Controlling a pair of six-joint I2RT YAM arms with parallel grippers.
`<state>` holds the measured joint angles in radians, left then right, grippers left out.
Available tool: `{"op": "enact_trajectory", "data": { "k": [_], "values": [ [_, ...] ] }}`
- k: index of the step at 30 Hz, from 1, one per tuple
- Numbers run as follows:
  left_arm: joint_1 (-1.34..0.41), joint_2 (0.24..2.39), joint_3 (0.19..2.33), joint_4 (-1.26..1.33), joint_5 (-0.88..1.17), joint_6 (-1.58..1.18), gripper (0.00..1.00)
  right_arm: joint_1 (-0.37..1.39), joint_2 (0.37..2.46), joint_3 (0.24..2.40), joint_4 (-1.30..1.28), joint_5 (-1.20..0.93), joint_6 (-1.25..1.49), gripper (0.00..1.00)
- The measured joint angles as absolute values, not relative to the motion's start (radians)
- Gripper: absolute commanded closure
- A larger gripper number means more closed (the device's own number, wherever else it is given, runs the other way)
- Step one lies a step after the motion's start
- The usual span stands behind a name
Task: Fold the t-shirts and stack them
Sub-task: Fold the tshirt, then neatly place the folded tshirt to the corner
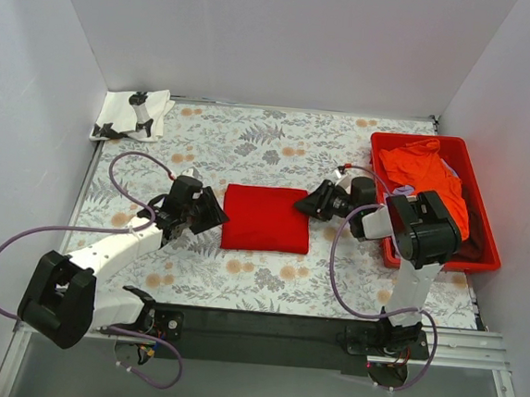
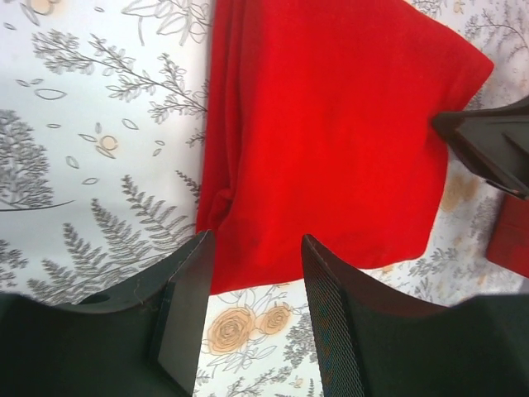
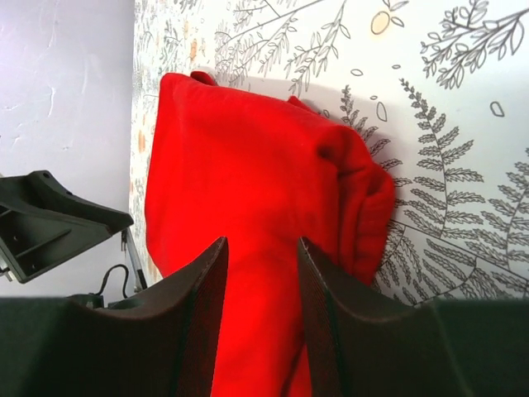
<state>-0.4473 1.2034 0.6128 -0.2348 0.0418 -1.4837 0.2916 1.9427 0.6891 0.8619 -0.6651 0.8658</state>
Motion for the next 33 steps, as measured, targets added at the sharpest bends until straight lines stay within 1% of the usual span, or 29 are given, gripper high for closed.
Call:
{"op": "enact_trajectory", "data": {
  "k": [1, 2, 5, 6, 7, 10, 13, 14, 16, 18, 21, 25, 29, 33],
  "values": [
    [-0.447, 1.197, 0.617, -0.25, 0.029, -1.476, 0.52, 0.287, 1.935, 0.686, 0.862, -0.665, 0.859, 0.54],
    [-0.447, 1.187, 0.621, -0.265, 0.012, -1.465, 0.44, 0.285, 1.919, 0.683, 0.854, -0.664, 0.847, 0.54],
    [-0.447, 1.145, 0.642, -0.314, -0.047, -1.436, 0.34, 0.282, 1.834, 0.677, 0.771, -0.655, 0.791, 0.53],
    [-0.446, 1.129, 0.653, -0.331, -0.07, -1.425, 0.26, 0.283, 1.797, 0.677, 0.736, -0.652, 0.769, 0.52],
    [-0.445, 1.114, 0.666, -0.35, -0.093, -1.413, 0.21, 0.285, 1.758, 0.68, 0.694, -0.648, 0.742, 0.52],
    [-0.437, 1.078, 0.708, -0.394, -0.171, -1.388, 0.12, 0.317, 1.655, 0.733, 0.525, -0.605, 0.624, 0.5],
    [-0.411, 1.067, 0.731, -0.419, -0.237, -1.362, 0.07, 0.422, 1.591, 0.852, 0.3, -0.49, 0.482, 0.48],
    [-0.395, 1.07, 0.734, -0.426, -0.251, -1.356, 0.07, 0.472, 1.579, 0.897, 0.229, -0.439, 0.438, 0.46],
    [-0.347, 1.085, 0.735, -0.439, -0.254, -1.348, 0.07, 0.589, 1.563, 0.968, 0.122, -0.345, 0.368, 0.39],
    [-0.274, 1.116, 0.735, -0.449, -0.238, -1.346, 0.07, 0.684, 1.555, 1.006, 0.05, -0.273, 0.318, 0.37],
    [-0.155, 1.163, 0.726, -0.45, -0.194, -1.347, 0.06, 0.83, 1.566, 1.046, -0.062, -0.161, 0.262, 0.36],
    [-0.02, 1.214, 0.719, -0.455, -0.131, -1.356, 0.04, 0.982, 1.676, 1.167, -0.187, -0.015, 0.205, 0.36],
    [0.06, 1.225, 0.714, -0.453, -0.067, -1.365, 0.02, 1.083, 1.817, 1.289, -0.253, 0.086, 0.171, 0.36],
    [0.083, 1.225, 0.714, -0.448, -0.054, -1.365, 0.02, 1.152, 1.938, 1.396, -0.316, 0.166, 0.144, 0.36]
  ]
}}
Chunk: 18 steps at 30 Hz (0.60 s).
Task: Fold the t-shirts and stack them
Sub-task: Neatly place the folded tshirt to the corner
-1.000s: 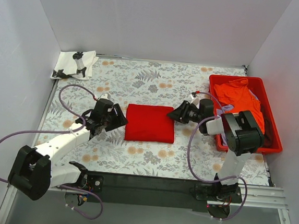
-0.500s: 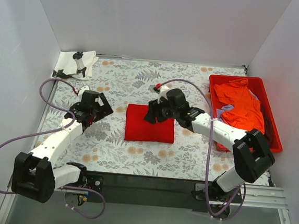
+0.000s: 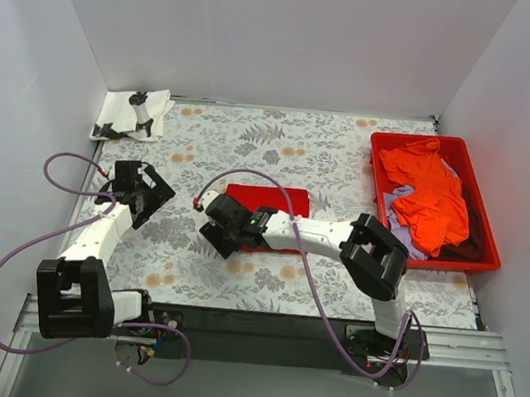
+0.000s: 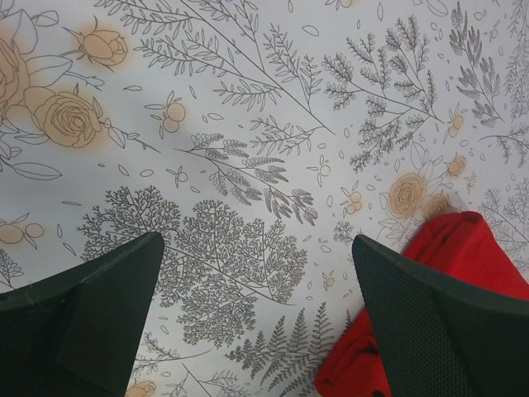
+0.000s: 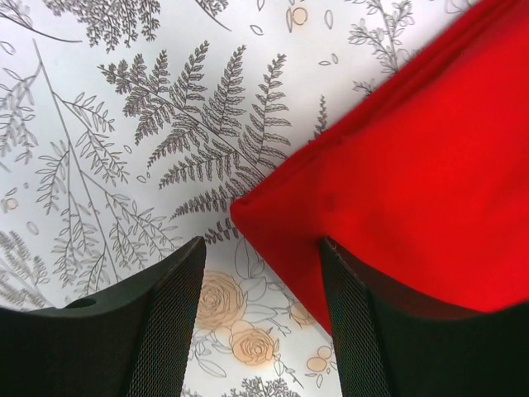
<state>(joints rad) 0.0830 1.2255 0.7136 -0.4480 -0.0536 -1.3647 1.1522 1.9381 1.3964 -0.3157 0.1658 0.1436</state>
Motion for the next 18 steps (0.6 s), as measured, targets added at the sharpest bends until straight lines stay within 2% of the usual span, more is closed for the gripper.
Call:
{"op": "enact_trajectory", "data": {
  "k": [8, 14, 17, 18],
  "values": [
    [0.083, 1.225, 0.714, -0.448, -0.051, -1.364, 0.02, 1.203, 2.058, 1.498, -0.377, 0.275, 0.12, 0.38],
    [0.083, 1.225, 0.714, -0.448, -0.051, -1.364, 0.03, 1.213, 2.083, 1.505, -0.379, 0.335, 0.12, 0.5],
    [0.083, 1.225, 0.714, -0.448, -0.047, -1.362, 0.03, 1.22, 2.086, 1.505, -0.38, 0.373, 0.115, 0.74],
    [0.083, 1.225, 0.713, -0.447, -0.041, -1.361, 0.03, 1.222, 2.086, 1.505, -0.381, 0.385, 0.112, 0.91]
  ]
}}
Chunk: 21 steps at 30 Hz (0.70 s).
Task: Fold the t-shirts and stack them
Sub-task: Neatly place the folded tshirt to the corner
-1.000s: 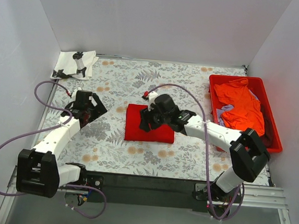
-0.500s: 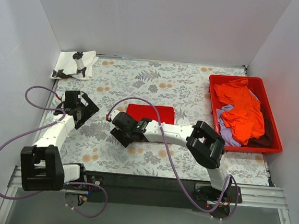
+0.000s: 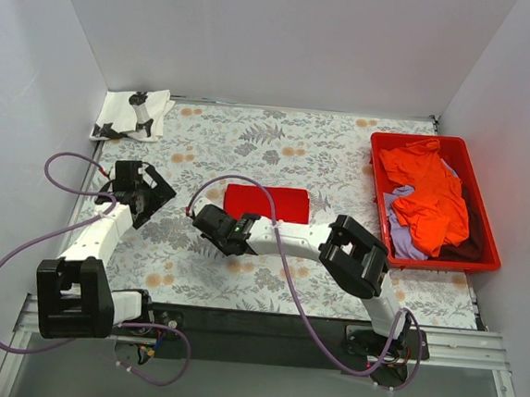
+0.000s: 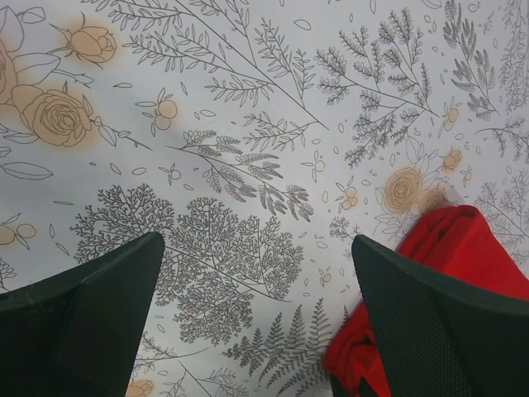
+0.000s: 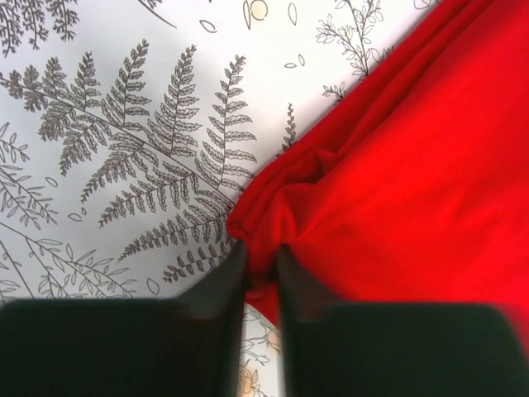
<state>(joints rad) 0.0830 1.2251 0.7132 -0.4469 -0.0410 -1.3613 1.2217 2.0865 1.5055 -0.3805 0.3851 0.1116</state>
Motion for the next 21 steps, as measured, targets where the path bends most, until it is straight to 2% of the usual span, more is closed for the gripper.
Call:
{"op": "enact_trajectory", "data": {
  "k": [2, 13, 21],
  "values": [
    [0.083, 1.225, 0.711, -0.439, -0.023, -1.359, 0.03, 1.225, 2.086, 1.505, -0.38, 0.4, 0.112, 0.99],
    [0.04, 1.232, 0.64, -0.374, 0.222, -1.414, 0.03, 1.223, 2.013, 1.436, -0.376, 0.38, 0.137, 0.99],
    [-0.12, 1.258, 0.564, -0.292, 0.346, -1.55, 0.02, 1.211, 1.898, 1.325, -0.31, 0.348, 0.19, 0.99]
  ]
}}
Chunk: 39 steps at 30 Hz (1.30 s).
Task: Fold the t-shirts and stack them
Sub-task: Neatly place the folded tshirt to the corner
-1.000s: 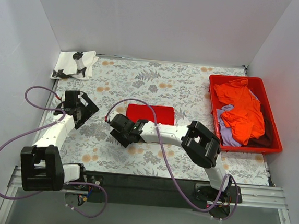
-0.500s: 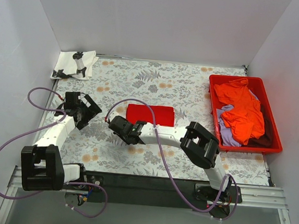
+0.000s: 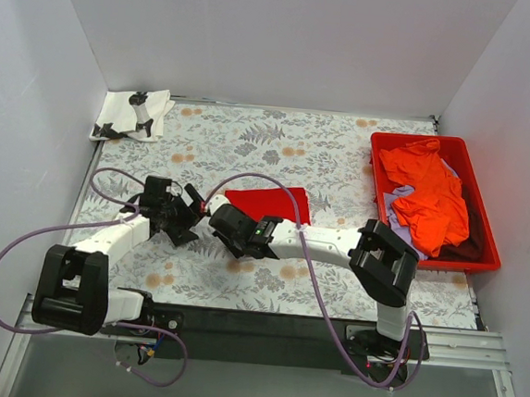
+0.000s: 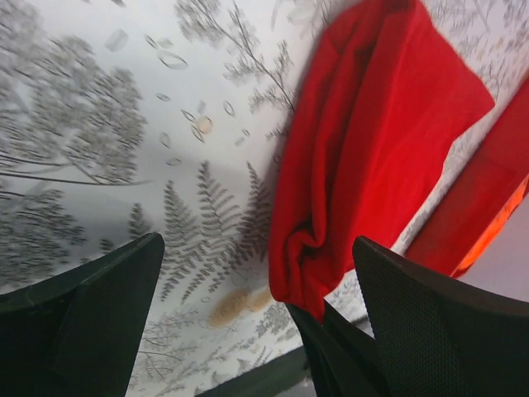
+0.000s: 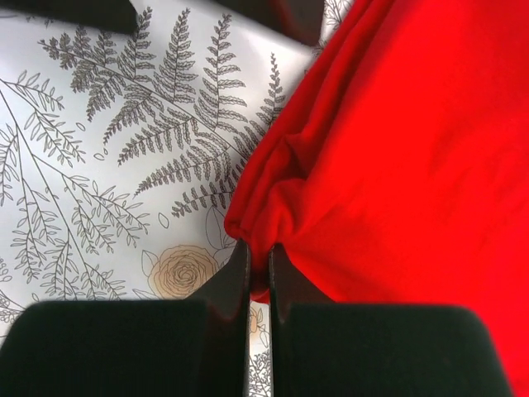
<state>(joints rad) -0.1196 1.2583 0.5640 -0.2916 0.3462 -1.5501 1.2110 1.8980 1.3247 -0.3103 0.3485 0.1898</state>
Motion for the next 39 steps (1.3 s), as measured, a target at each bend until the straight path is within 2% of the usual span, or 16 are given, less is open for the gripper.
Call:
{"op": "enact_trajectory", "data": {
  "k": [7, 22, 29, 33, 39],
  "values": [
    [-0.242, 1.292, 0.523, -0.189, 0.373, -1.699, 0.02, 1.194, 1.884, 1.275, -0.258, 0.318, 0.226, 0.99],
    [-0.32, 1.298, 0.427, 0.021, 0.368, -1.853, 0.02, 1.159, 1.845, 1.221, -0.194, 0.243, 0.268, 0.99],
    [-0.358, 1.322, 0.412, 0.097, 0.358, -1.89, 0.08, 1.151, 1.83, 1.197, -0.166, 0.228, 0.287, 0.99],
    [-0.369, 1.335, 0.411, 0.115, 0.345, -1.903, 0.22, 1.151, 1.829, 1.195, -0.158, 0.22, 0.29, 0.99],
    [-0.376, 1.341, 0.39, 0.13, 0.311, -1.909, 0.53, 1.15, 1.829, 1.185, -0.147, 0.208, 0.294, 0.99]
  ]
}}
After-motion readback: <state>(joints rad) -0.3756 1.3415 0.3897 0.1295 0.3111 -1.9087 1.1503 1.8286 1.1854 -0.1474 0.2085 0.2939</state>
